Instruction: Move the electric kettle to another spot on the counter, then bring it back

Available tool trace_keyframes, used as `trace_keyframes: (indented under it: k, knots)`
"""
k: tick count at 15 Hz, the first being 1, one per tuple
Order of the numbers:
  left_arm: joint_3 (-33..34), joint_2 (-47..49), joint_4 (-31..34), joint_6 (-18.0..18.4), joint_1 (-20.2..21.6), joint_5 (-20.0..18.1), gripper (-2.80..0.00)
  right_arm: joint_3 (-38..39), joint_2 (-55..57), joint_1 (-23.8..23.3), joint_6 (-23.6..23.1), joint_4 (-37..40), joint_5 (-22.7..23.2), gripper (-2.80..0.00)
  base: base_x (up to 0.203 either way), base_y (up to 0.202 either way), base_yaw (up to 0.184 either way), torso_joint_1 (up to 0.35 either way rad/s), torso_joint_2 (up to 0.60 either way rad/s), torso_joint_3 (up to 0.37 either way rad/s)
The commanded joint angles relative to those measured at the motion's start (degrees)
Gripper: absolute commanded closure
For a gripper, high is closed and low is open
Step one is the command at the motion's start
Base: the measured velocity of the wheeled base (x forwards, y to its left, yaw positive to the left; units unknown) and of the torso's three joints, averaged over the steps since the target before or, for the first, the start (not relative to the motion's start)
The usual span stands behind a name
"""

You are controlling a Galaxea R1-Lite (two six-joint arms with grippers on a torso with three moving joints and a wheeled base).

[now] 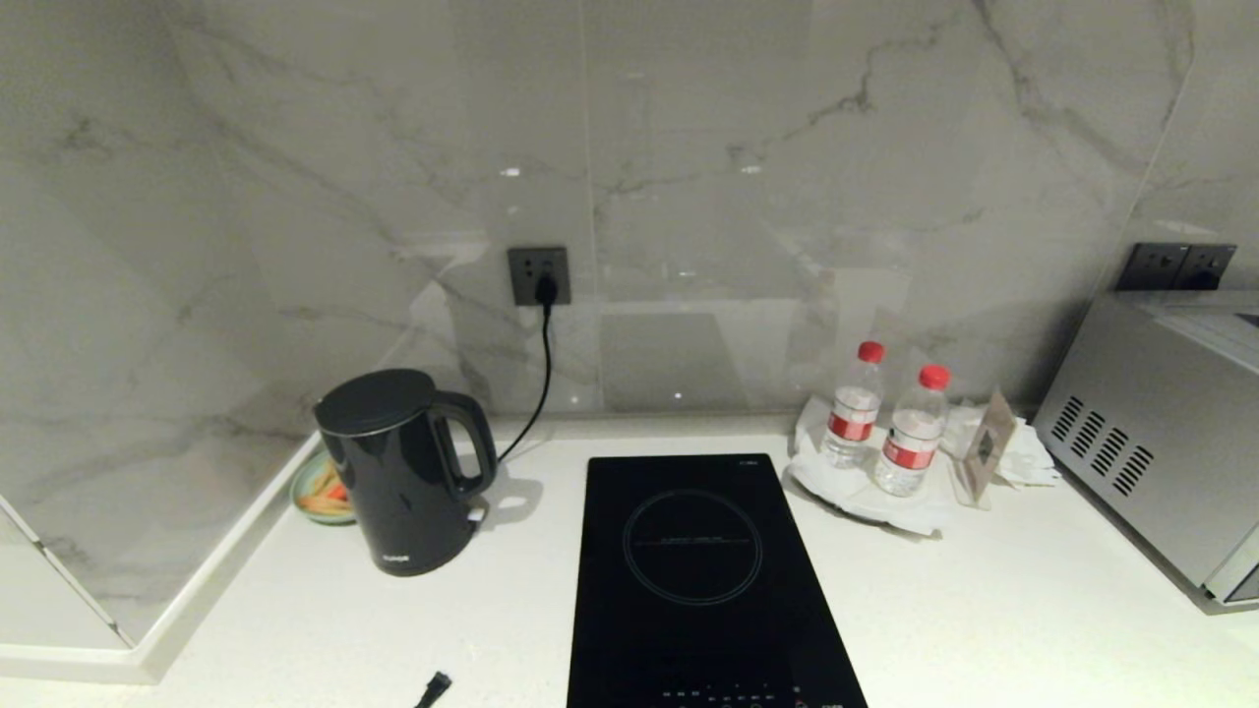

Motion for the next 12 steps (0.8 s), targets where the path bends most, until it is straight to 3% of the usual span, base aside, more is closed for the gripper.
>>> trace_keyframes:
  k: [1,5,12]
  knots:
    - [0.0,0.1,0.0,0.0,-0.1,0.0,0.0,0.0,0.0,0.0,0.0,0.0,0.0,0.0,0.0,0.0,0.0,0.0,0.0,0.0]
    - [0.0,0.1,0.0,0.0,-0.1,0.0,0.0,0.0,0.0,0.0,0.0,0.0,0.0,0.0,0.0,0.0,0.0,0.0,0.0,-0.053]
    - [0.0,0.1,0.0,0.0,0.0,0.0,0.0,0.0,0.0,0.0,0.0,0.0,0.0,0.0,0.0,0.0,0.0,0.0,0.0,-0.186]
